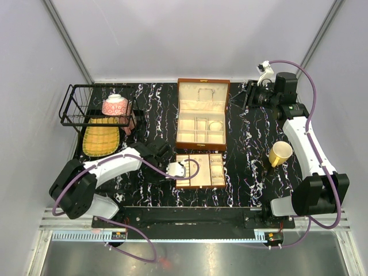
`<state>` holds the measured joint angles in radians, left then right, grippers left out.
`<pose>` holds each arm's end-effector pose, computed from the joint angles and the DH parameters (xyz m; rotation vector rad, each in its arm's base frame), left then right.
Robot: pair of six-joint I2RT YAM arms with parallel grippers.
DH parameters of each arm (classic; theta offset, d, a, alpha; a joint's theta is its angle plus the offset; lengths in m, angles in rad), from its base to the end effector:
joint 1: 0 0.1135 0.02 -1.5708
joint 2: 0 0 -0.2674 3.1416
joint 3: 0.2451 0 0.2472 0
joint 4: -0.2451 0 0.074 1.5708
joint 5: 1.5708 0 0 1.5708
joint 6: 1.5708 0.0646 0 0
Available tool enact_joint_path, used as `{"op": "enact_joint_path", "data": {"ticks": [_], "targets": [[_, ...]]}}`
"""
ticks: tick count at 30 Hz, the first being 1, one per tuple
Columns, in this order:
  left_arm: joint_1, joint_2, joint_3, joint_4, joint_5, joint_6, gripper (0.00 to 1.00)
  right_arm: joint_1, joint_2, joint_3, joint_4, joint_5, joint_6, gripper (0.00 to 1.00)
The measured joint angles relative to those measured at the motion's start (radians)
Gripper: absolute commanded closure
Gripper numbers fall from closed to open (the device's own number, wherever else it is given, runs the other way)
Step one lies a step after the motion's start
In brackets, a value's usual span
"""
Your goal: Organize the mixed jewelry
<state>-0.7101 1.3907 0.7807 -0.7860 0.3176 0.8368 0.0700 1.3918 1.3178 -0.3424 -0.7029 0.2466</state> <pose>0.1587 -0.1630 0.1551 2.0654 2.0568 -0.4497 0.3250 0.0646 0.3689 -0.2897 1.9695 0.8998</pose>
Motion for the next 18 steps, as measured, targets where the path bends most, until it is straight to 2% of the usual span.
{"op": "enact_joint_path", "data": {"ticks": [18], "targets": [[-0.004, 0.041, -0.023, 0.057, -0.043, 0.001, 0.73, 0.0, 0.0, 0.0, 0.0, 0.0, 0.0, 0.59]]}}
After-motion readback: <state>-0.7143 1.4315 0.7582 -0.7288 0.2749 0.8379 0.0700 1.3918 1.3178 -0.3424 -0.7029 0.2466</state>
